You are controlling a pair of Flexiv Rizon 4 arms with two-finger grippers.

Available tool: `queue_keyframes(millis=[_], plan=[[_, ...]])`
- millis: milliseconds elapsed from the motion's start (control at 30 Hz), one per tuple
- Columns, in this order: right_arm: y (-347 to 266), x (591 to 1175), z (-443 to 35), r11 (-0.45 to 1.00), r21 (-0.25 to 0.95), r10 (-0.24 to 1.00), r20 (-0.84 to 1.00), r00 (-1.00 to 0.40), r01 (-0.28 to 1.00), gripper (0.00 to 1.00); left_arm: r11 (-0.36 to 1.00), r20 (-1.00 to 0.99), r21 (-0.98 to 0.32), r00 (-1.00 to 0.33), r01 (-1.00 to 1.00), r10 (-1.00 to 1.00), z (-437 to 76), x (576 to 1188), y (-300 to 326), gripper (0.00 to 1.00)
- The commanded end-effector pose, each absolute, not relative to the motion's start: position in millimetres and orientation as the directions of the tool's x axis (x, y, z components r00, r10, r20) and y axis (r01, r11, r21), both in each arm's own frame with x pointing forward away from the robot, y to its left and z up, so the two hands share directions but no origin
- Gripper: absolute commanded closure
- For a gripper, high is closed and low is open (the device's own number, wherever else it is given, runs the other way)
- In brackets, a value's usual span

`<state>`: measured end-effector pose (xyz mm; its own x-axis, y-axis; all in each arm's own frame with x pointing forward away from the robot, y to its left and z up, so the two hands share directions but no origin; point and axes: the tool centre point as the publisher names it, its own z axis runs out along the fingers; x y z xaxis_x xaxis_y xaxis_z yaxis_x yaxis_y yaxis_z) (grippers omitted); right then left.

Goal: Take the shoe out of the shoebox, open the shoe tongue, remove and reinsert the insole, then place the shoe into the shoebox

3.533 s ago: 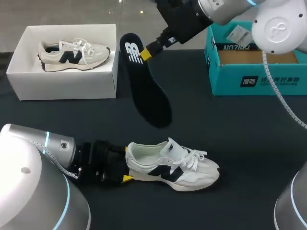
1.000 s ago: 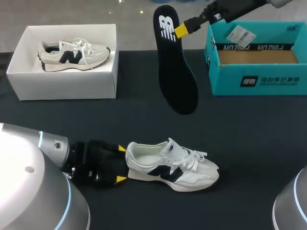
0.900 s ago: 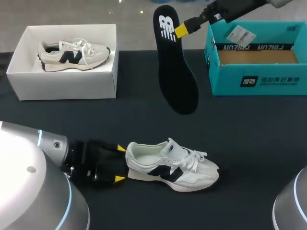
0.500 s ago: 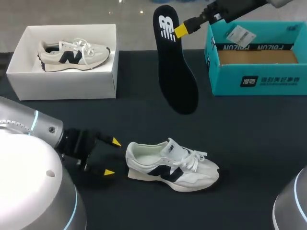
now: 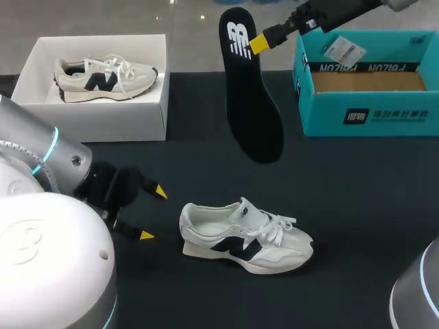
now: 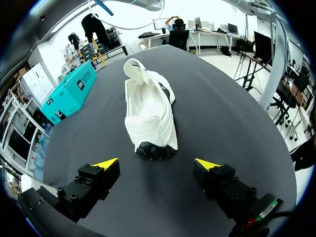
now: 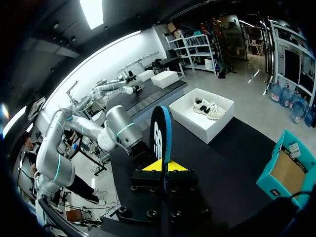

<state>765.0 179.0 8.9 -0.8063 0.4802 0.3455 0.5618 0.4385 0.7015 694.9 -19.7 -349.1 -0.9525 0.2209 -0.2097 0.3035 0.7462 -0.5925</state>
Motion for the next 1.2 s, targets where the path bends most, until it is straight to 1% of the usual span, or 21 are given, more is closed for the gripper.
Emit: queue_keyframes(millis=[33, 533, 600, 1200], plan=[[181, 766, 9, 0.440, 0.699, 0.482, 0.346, -0.805, 0.564, 1.00, 0.781, -0.209, -0.547, -0.952, 0.302, 0.222, -330, 687, -13, 0.00], [181, 766, 9, 0.440, 0.699, 0.482, 0.346, -0.805, 0.564, 1.00, 0.810, -0.166, -0.487, -0.945, 0.328, 0.283, -294, 702, -33, 0.00], [181, 766, 9, 0.440, 0.699, 0.482, 0.346, -0.805, 0.564, 1.00, 0.819, -0.183, -0.467, -0.943, 0.332, 0.278, -292, 704, -34, 0.00], [181, 766, 9, 0.440, 0.699, 0.482, 0.346, -0.805, 0.564, 1.00, 0.819, -0.183, -0.467, -0.943, 0.332, 0.278, -292, 704, -34, 0.00]])
